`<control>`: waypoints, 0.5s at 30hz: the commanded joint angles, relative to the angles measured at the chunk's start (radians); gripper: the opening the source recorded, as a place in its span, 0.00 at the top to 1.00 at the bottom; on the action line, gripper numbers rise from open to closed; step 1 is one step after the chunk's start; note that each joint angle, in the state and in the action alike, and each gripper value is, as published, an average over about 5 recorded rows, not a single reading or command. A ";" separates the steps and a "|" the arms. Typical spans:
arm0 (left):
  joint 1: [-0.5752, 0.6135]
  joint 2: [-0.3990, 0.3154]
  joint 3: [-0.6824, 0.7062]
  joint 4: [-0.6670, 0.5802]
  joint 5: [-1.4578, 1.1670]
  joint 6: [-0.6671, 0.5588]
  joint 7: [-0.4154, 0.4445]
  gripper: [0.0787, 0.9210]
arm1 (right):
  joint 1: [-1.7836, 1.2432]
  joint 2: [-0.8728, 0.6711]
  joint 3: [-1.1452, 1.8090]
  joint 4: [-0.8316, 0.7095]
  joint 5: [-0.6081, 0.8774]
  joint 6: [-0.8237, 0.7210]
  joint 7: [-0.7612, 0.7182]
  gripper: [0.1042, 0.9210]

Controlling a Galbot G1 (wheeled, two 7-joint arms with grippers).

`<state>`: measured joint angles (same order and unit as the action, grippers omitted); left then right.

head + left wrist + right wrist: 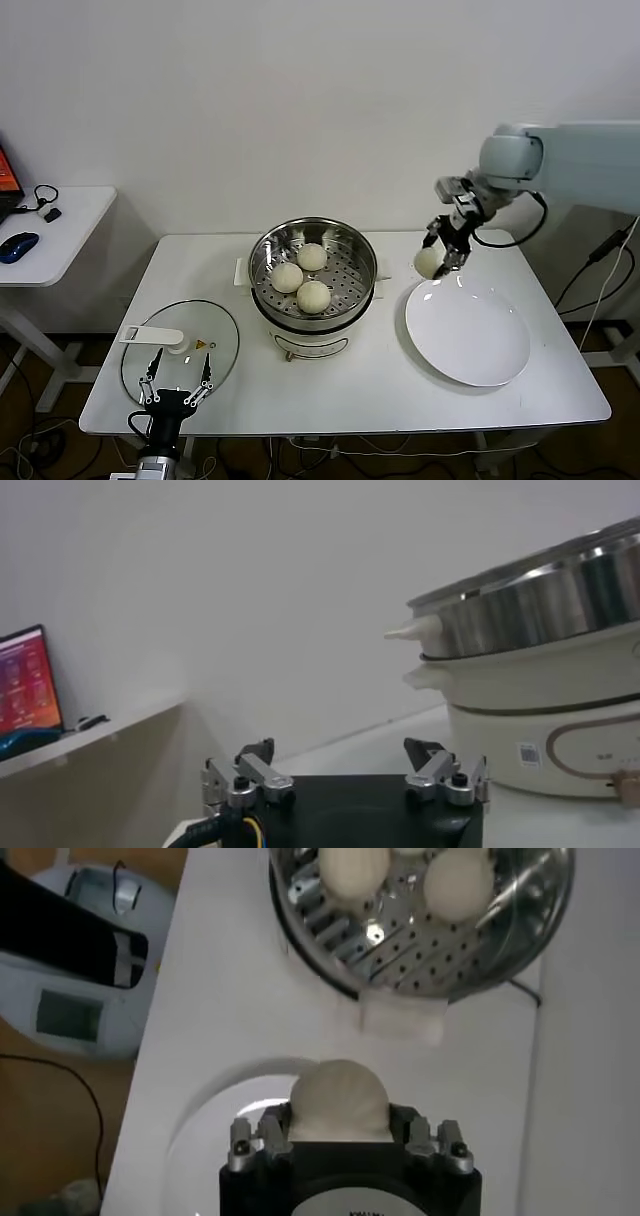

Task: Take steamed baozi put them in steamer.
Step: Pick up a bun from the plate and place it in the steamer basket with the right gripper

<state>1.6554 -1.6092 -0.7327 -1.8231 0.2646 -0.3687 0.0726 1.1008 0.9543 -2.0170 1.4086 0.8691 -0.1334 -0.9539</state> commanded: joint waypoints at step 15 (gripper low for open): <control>0.007 -0.049 -0.007 -0.013 0.006 -0.004 0.000 0.12 | -0.156 0.366 0.102 -0.155 0.118 -0.059 0.059 0.34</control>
<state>1.6630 -1.6092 -0.7370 -1.8371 0.2702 -0.3714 0.0729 1.0654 1.2148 -1.9443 1.3307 0.9875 -0.1792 -0.9124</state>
